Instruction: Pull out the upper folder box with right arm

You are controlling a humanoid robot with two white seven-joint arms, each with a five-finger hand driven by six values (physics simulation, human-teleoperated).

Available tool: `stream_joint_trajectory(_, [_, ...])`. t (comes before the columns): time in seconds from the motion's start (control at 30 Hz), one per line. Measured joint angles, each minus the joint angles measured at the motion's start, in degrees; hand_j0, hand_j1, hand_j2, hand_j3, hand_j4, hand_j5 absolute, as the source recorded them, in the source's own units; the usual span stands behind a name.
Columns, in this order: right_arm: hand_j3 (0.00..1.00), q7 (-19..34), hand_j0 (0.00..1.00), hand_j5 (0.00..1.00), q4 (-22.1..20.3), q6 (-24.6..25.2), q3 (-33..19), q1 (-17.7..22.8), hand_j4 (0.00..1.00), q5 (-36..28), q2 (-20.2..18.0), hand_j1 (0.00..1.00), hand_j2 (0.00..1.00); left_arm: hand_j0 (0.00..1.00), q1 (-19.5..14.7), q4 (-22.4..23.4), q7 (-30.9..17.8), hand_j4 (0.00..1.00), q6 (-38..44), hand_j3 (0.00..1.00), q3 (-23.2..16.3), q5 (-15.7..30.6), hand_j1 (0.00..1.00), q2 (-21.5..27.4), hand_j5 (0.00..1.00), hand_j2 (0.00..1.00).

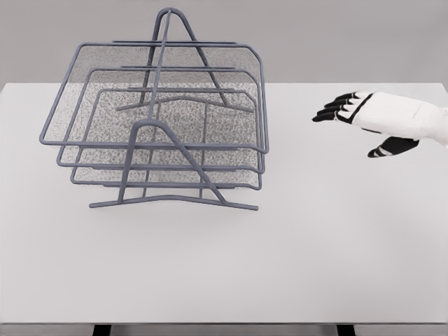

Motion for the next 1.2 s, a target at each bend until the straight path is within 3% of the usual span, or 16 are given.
stream_joint_trajectory(0.07, [1.00,0.0,1.00,1.00,0.0,-0.2,0.0,-2.9,1.00,0.7,2.5,1.00,1.00,1.00,0.0,0.0,0.0,1.00,0.0,1.00,0.0,0.0,1.00,0.0,1.00,1.00])
stream_joint_trajectory(0.2, [1.00,0.0,1.00,1.00,0.5,-0.1,1.5,-8.9,1.00,2.2,11.4,1.00,1.00,1.00,0.0,0.0,0.0,1.00,0.0,1.00,0.0,0.0,1.00,0.0,1.00,1.00])
stream_joint_trajectory(0.43, [1.00,0.0,1.00,1.00,2.8,0.0,6.0,-8.4,1.00,3.2,17.3,1.00,1.00,1.00,0.0,0.0,0.0,1.00,0.0,1.00,0.0,0.0,1.00,0.0,1.00,1.00])
stream_joint_trajectory(0.9, [1.00,-0.8,1.00,1.00,4.6,1.0,7.5,-2.7,1.00,0.9,17.5,1.00,1.00,1.00,0.0,-0.1,0.0,1.00,0.0,1.00,0.1,0.0,1.00,0.0,1.00,1.00])
stream_joint_trajectory(1.2, [1.00,-0.1,1.00,1.00,3.7,-2.7,2.9,-1.4,1.00,1.0,11.1,1.00,1.00,1.00,0.0,0.0,0.0,1.00,0.0,1.00,0.0,0.0,1.00,0.0,1.00,1.00])
